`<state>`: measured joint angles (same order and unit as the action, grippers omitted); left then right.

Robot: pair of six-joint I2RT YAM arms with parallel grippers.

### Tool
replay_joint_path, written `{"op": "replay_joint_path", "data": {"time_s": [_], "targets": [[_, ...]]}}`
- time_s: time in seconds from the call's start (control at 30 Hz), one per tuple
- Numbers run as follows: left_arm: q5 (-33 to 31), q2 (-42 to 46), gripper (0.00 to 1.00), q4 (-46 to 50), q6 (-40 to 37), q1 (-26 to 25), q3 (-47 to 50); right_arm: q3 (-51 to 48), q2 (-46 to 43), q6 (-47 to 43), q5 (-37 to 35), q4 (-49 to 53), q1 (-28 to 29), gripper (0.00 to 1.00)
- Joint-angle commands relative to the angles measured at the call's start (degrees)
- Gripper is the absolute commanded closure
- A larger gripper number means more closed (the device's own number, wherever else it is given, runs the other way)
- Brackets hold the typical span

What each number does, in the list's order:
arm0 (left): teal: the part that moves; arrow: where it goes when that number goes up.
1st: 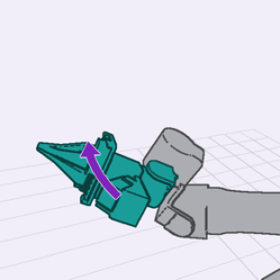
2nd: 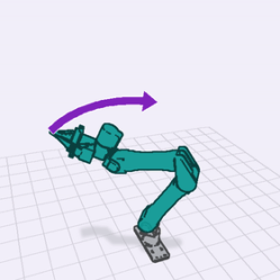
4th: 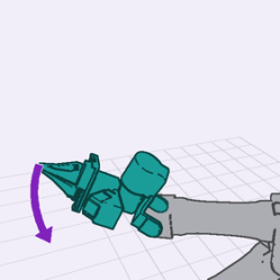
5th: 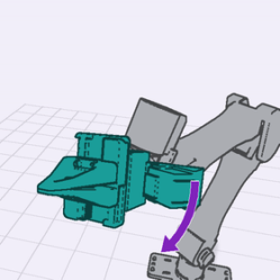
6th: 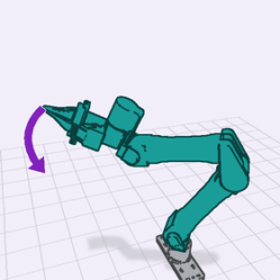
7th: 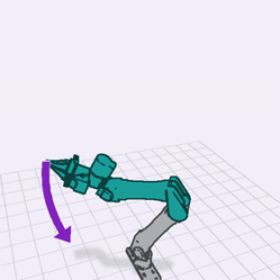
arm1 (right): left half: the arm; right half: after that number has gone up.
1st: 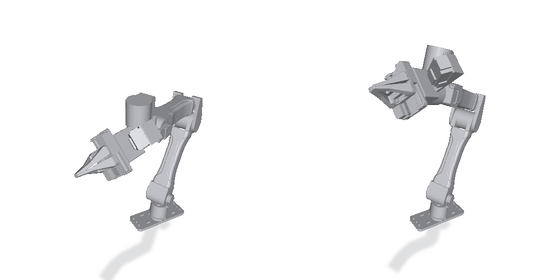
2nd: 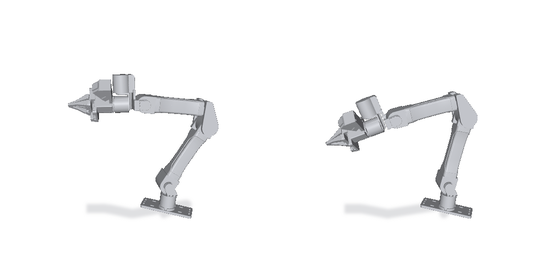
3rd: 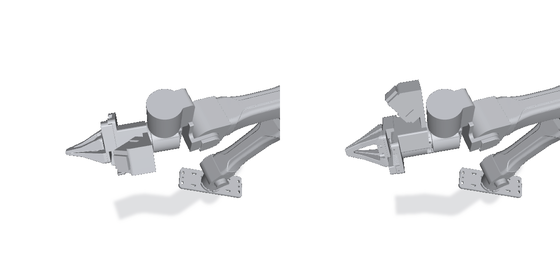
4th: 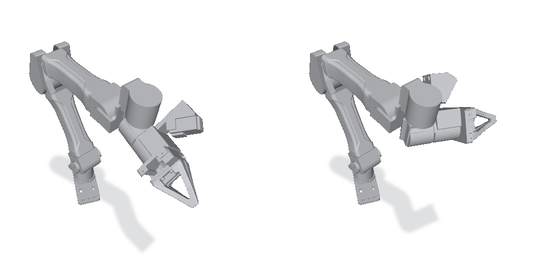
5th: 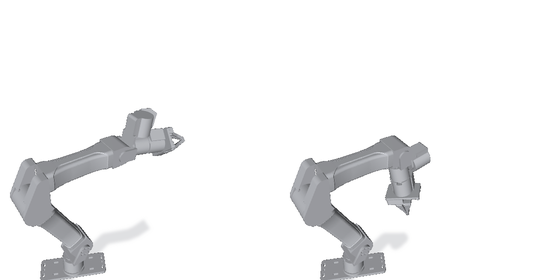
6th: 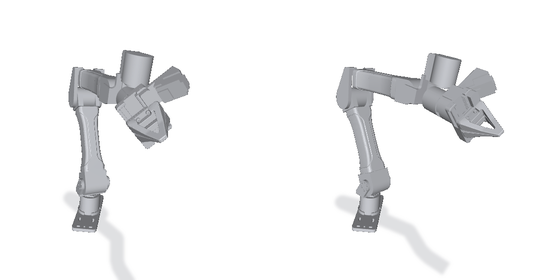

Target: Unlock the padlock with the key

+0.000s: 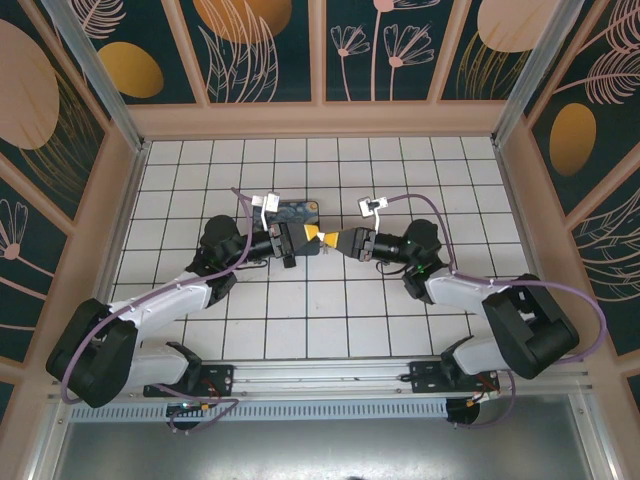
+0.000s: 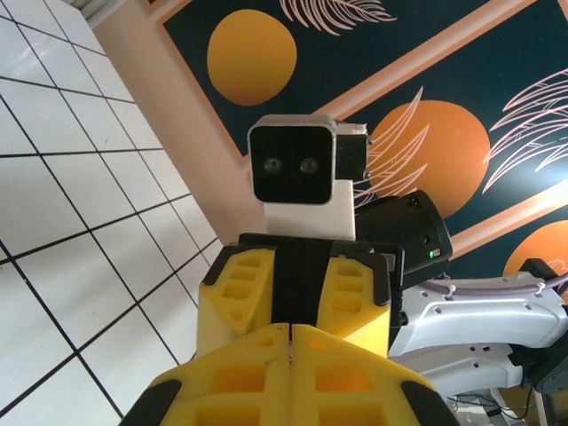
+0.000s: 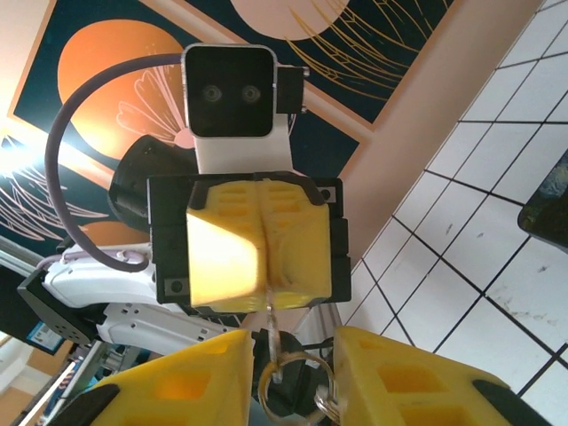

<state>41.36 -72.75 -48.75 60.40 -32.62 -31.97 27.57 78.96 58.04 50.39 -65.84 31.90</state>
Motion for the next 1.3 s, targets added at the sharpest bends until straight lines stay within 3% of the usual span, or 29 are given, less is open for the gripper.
{"op": "replay_joint_path", "data": {"time_s": [0.0, 0.23, 0.73, 1.27], "targets": [[-0.78, -0.08, 1.00, -3.38, 0.38, 0.02, 0.42, -1.10, -0.52, 0.87, -1.64, -2.63, -1.49, 0.66], [-0.64, -0.43, 1.00, -2.56, -0.29, 0.05, -0.45, -1.04, -3.64, -0.53, -1.98, 0.05, -2.46, 0.66], [-0.65, -1.74, 1.00, -4.05, 0.69, 0.08, -1.09, 0.82, -0.25, 0.16, -1.12, -2.22, -0.87, 0.67], [-0.14, -1.55, 1.00, -5.48, 1.23, 0.03, -0.24, 1.70, 1.90, 1.29, -2.02, -5.04, 1.41, 0.79]]}}
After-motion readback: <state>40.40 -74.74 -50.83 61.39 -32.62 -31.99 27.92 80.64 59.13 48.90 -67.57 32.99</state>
